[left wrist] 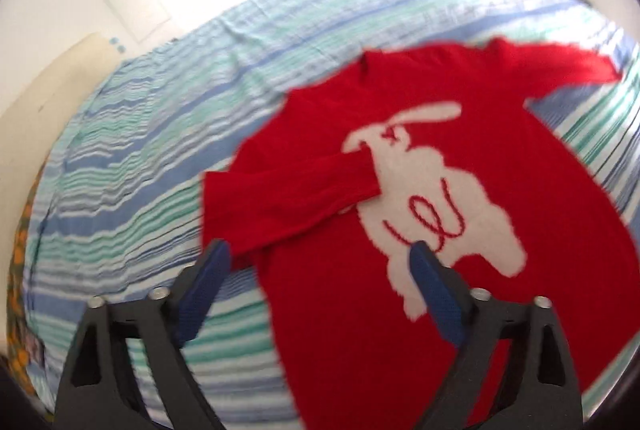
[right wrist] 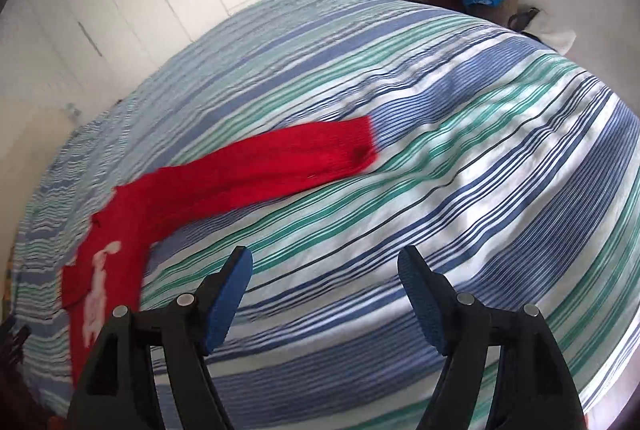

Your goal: Fold small clothes

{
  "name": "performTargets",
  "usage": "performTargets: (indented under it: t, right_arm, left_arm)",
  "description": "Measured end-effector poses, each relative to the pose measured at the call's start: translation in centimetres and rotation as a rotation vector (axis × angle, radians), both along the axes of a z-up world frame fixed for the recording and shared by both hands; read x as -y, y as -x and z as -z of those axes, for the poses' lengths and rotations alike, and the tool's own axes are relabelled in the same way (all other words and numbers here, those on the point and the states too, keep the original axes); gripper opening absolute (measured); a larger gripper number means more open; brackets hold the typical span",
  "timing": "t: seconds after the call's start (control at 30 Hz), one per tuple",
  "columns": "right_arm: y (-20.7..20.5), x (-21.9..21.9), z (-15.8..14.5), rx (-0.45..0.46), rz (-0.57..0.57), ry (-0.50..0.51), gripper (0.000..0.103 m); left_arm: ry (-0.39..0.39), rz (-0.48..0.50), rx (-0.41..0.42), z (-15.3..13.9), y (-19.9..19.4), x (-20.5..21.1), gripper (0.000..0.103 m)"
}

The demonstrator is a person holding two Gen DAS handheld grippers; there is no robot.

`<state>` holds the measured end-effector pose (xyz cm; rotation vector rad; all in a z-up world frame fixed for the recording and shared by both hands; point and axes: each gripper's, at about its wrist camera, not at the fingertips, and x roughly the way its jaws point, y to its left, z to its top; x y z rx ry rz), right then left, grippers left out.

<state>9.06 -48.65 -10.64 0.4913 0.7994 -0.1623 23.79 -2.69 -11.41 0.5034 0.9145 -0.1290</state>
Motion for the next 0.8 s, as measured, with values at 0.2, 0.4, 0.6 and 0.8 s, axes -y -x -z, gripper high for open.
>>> performTargets:
  t: [0.2, 0.4, 0.6, 0.8]
  right_arm:
    - [2.8, -8.1, 1.3, 0.023, -0.127, -0.032, 0.075]
    - [1.5, -10.5, 2.6, -0.019, -0.227, 0.006, 0.075]
    - [1.1, -11.1, 3.1, -0.032, -0.227, 0.035, 0.075]
    - [1.3, -11.5, 3.0, -0.03, -0.226, 0.068, 0.075]
  left_arm:
    - [-0.076, -0.082, 0.006, 5.2, -4.8, 1.6, 0.072]
    - [-0.167, -0.06, 0.064, 8.2, -6.6, 3.7, 0.071]
    - [0.091, -0.21, 0.011, 5.2, -9.1, -1.1, 0.003]
    - [0.357, -0.592, 0.171, -2.9, -6.5, -19.3, 0.003]
